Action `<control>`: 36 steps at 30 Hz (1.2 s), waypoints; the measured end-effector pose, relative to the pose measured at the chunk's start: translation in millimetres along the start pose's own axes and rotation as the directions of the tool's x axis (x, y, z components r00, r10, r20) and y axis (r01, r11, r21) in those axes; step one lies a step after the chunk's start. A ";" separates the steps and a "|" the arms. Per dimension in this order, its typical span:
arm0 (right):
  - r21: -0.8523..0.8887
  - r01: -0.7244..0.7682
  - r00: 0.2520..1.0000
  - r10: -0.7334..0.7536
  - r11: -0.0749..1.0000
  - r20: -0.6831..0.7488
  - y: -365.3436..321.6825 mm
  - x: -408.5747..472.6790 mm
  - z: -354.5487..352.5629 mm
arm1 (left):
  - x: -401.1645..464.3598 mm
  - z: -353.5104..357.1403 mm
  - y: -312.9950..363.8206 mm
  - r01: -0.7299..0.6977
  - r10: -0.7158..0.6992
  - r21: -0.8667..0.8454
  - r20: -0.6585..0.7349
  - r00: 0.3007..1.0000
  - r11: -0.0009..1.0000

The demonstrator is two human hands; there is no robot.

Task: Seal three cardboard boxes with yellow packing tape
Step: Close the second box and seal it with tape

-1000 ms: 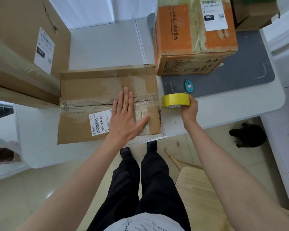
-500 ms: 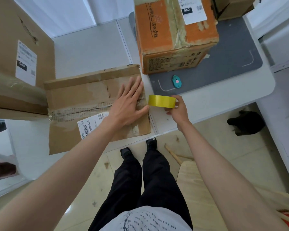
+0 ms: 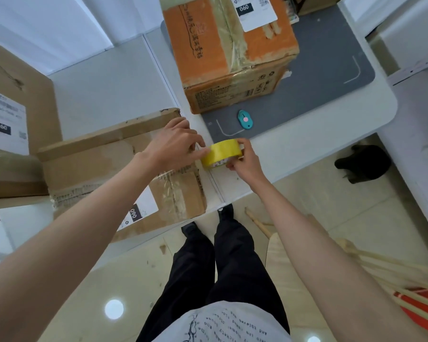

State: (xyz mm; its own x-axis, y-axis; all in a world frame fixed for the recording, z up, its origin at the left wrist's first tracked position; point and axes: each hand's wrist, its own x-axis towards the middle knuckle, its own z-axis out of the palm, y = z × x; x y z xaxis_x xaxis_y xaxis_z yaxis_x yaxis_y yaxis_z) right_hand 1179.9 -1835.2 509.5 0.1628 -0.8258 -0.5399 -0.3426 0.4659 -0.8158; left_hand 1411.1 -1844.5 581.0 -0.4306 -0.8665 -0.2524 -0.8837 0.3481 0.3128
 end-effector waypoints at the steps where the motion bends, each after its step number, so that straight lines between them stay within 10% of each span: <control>1: -0.011 0.001 1.000 0.000 1.000 0.021 1.2 -0.4 2.4 | -1.4 -0.4 -0.4 0.004 -0.004 0.020 0.007 1.000 1.000; 8: -0.212 -0.043 0.997 0.056 0.976 0.053 11.6 5.2 3.7 | 20.3 -5.6 2.4 0.015 -0.011 -0.014 0.210 0.978 1.000; 15: -0.309 0.045 0.865 -0.192 0.950 -0.464 -27.4 34.1 -4.1 | 31.5 -2.9 -1.8 0.082 -0.050 -0.106 0.279 0.959 0.991; 21: -0.496 -0.083 0.880 -0.170 0.864 -0.444 -32.8 80.8 -7.4 | 32.1 -1.4 -3.6 0.077 -0.026 -0.149 0.317 0.948 0.986; 36: 0.008 0.154 0.947 -0.145 0.988 -0.288 -53.9 -30.1 15.9 | 44.9 -17.0 1.2 0.141 -0.064 -0.139 0.452 0.890 0.980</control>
State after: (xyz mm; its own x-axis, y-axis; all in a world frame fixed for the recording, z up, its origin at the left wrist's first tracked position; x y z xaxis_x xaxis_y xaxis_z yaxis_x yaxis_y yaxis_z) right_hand 1208.2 -1830.4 566.4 -0.0625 -0.9409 -0.3329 -0.3060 0.3356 -0.8909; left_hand 1393.9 -1889.1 585.7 -0.4094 -0.6318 -0.6582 -0.9015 0.1692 0.3983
